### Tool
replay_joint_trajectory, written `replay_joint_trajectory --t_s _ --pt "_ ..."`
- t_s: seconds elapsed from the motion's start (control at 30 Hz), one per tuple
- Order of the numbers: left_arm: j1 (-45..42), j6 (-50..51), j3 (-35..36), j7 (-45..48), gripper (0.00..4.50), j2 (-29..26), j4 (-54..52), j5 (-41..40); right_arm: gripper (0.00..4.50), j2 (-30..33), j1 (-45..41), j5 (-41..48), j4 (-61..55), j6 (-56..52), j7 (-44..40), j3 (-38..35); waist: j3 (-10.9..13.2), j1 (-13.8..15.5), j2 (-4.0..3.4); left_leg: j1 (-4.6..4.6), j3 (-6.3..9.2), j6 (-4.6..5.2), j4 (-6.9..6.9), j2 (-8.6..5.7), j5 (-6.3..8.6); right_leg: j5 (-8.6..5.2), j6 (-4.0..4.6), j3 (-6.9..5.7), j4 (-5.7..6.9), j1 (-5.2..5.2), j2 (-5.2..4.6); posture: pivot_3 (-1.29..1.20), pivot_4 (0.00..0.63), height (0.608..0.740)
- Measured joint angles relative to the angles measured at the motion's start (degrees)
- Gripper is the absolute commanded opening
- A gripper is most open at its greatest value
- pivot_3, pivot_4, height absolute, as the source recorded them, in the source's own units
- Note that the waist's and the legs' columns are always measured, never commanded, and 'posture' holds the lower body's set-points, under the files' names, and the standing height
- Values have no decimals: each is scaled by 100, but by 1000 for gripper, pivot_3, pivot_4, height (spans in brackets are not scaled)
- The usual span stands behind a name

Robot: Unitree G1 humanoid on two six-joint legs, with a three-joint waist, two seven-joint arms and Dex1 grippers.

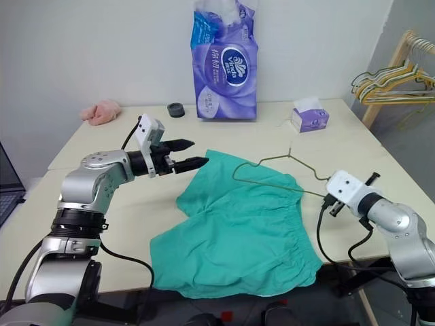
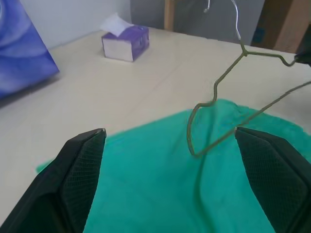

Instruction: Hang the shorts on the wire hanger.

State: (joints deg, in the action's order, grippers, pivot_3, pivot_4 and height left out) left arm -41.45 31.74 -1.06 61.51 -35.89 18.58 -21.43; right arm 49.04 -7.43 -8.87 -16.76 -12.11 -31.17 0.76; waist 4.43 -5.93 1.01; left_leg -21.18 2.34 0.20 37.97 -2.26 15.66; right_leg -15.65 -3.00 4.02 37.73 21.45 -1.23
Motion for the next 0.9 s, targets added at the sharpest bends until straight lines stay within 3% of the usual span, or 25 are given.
replay_joint_trajectory --t_s 0.13,0.37,0.9 --pt "4 163 -384 728 4481 -222 5 21 0 103 -320 -488 -95 922 3 191 5 14 1 -1 10 -1 -1 2 0 -2 4 -4 1 1 -1 -143 59 740" --pt "99 271 -762 893 4481 -196 -3 241 0 -51 -486 -1040 -207 1733 -33 612 7 41 4 -8 16 -2 -1 3 1 4 17 -6 2 5 -1 -152 60 740" --pt "687 288 -1198 1638 4481 -336 -674 256 0 -520 -936 -1251 -254 2207 -169 857 10 21 5 -60 22 -2 9 2 0 15 38 -11 26 63 0 -148 56 740"
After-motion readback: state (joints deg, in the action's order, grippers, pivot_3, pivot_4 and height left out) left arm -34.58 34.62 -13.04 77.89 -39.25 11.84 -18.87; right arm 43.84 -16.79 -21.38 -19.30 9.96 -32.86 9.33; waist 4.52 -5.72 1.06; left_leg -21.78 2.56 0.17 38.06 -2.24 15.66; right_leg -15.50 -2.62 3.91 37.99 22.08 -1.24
